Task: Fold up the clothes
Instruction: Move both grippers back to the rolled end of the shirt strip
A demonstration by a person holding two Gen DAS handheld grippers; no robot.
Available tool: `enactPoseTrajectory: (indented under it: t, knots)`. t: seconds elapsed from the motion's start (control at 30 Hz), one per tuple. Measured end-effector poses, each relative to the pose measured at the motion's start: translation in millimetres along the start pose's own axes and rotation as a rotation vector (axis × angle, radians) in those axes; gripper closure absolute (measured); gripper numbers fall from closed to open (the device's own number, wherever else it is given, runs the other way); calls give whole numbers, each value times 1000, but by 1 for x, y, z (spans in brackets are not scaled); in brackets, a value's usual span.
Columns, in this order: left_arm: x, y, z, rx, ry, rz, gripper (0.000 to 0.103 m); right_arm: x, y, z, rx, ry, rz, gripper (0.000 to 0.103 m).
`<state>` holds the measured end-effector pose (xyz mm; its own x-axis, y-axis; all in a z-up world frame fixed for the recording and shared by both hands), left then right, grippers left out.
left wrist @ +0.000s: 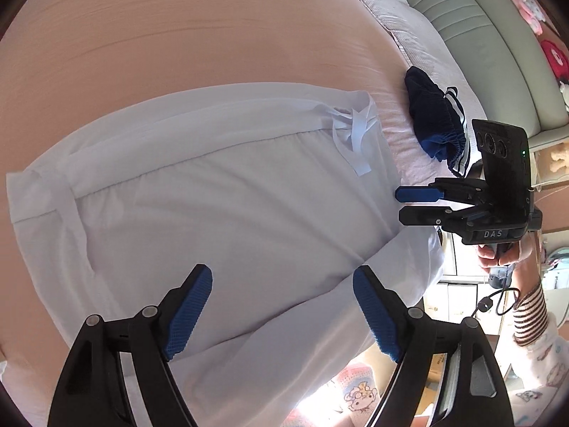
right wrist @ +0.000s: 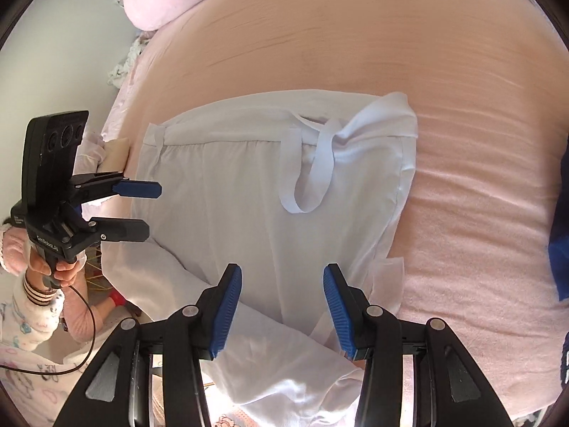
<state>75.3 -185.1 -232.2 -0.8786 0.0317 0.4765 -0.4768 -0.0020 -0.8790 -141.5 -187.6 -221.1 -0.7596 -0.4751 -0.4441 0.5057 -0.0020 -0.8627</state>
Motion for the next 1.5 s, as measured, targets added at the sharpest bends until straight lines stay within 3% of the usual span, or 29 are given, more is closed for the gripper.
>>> enactPoseTrajectory:
  t: [0.1,0.2,0.23,0.3,0.37,0.57,0.73,0.8,0.93,1.1,1.3,1.5]
  knots:
    - [-14,-2,-7,-5,-61,-26,22,-10,53,14,-1,43,-19,55]
    - [-27,-4,-10,-1,-99,-11,22,-1,72,12,44,140,-34,55]
    - [-31,-5,-10,2,-110,-5,22,6,69,11,62,177,-76,55]
    - [-37,-8,-12,-4,-124,6,22,20,38,-8,59,263,-395,55]
    - [-40,-12,-12,9,-135,4,22,22,16,-10,94,255,-514,55]
    - [-40,-25,-17,72,-143,0,22,-8,-8,-7,142,181,-371,45]
    - [-40,-38,-30,144,-139,29,22,-46,0,-10,91,55,-352,45]
    - [-41,-42,-37,167,-143,41,22,-44,9,-8,82,52,-267,45]
    - [-44,-47,-52,189,-155,66,22,-44,6,-15,91,46,-194,45]
    - [-38,-45,-61,209,-92,222,22,-55,-1,-14,78,-32,-249,45]
    - [-14,-43,-73,216,37,331,22,-55,-11,-41,43,-84,-197,39]
    - [3,-32,-103,232,283,614,22,-71,13,-50,-40,-171,-228,39]
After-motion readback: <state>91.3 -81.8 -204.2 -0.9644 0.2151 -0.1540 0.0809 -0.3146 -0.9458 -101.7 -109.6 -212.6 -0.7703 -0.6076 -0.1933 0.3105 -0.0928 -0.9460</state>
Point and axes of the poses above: each gripper's, at about its wrist camera, not at the fingertips, and y roughly the way its jaws point, x to its right, z to its top, the point moved 3 cm from there along y, roughly the way its jaws point, and after that the axes turned 11 degrees about -y, right-handed, at the moved point
